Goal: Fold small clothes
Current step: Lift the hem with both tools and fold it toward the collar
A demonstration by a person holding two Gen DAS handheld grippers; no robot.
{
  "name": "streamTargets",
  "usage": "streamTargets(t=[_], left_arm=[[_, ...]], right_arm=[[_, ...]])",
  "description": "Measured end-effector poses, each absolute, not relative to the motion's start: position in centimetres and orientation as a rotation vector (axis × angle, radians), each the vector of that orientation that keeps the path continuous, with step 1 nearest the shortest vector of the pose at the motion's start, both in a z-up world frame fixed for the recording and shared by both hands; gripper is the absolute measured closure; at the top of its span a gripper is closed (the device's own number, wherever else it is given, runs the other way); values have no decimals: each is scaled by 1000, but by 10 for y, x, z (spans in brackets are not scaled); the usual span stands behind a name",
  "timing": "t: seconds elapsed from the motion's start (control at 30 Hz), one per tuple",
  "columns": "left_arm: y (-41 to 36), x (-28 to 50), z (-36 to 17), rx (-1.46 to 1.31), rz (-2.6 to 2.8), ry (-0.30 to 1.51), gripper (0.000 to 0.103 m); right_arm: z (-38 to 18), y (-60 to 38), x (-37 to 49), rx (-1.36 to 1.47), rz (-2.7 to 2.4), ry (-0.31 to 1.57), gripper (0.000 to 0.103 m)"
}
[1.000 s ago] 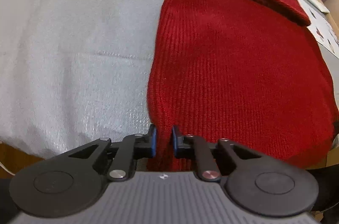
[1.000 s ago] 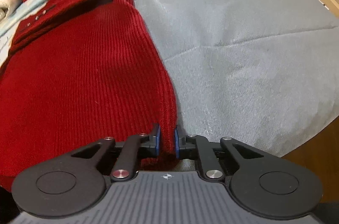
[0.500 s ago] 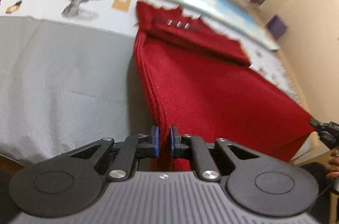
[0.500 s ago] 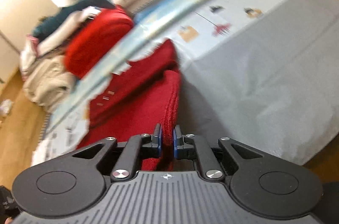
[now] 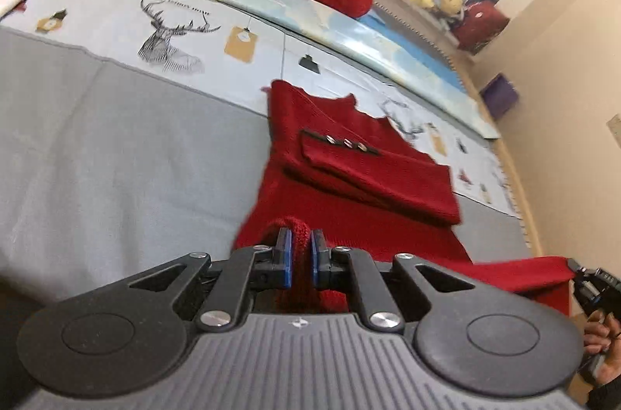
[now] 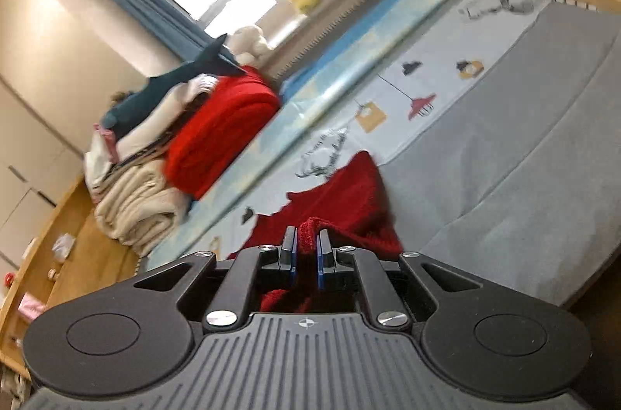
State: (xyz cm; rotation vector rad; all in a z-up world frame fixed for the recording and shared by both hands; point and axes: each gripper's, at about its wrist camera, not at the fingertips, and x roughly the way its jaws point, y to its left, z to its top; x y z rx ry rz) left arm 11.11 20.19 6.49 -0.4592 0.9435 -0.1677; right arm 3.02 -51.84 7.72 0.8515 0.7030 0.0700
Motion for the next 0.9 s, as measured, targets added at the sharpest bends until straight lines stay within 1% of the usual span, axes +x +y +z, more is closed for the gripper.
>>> streamTargets(t=[0.07,0.13,0.23,0.27,0.37,0.43,0.5,0.6,0.73,0.8,0.87,0.9], left_arm=[[208,148,54,-484,-155,972,95],[211,187,43,-445,-137,990,96],[224,232,18,-449,-98,1058,96],[228,242,6,-446,-84,1075,96],[243,259,-31,-566,-31,1158,96],[242,266,-34,-558,-42,1158,96],[239,270,-32,-544,-54,1145,96],[244,270,-25,-535,-21,1092,97],[261,266,-27,-594,8,1071,96],[263,263,-31,-588,-9,1084,92],[264,260,-40,-573,-25,1115,84],[263,259,-45,-567,-28,1129,82]], right_arm=[[61,-517,64,838,47,744,94],[42,-516,100,830,11,794,94],[17,-519,141,853,-26,846,94],[9,-518,154,838,-39,862,94],[-20,-512,177,790,-53,915,94],[-37,-506,184,789,-99,975,94],[-45,-499,192,746,-97,980,94],[-53,-490,200,667,-96,965,93],[-49,-491,197,624,-123,881,85],[-42,-497,192,612,-167,816,85],[-40,-509,186,642,-185,767,85],[-41,-513,184,646,-186,771,85]])
